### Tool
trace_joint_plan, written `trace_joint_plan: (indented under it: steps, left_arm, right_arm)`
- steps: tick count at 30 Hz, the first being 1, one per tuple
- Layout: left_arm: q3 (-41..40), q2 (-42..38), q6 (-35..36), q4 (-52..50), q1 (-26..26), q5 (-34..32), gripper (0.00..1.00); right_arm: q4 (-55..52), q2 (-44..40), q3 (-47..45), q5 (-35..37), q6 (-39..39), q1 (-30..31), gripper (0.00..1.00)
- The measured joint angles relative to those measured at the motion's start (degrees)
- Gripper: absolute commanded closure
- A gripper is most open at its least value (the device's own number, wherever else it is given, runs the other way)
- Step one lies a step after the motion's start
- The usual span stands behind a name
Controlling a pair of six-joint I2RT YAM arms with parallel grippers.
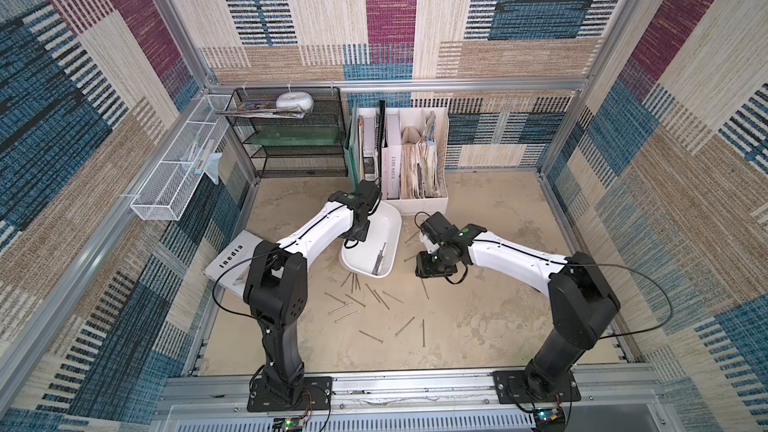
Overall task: Put the nails on the desktop into the storage box
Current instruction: Place the nail in the storage box, then pick up the nail from the center of the board.
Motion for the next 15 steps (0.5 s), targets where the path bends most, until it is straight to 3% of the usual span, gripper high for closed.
trace_joint_plan:
  steps: [15]
  left_arm:
    - [-19.45, -17.55, -8.15, 13.33, -4.35, -9.79, 1.00]
  right_arm:
    - [0.24, 11.32, 5.07, 8.61, -6.27, 3.17, 0.54]
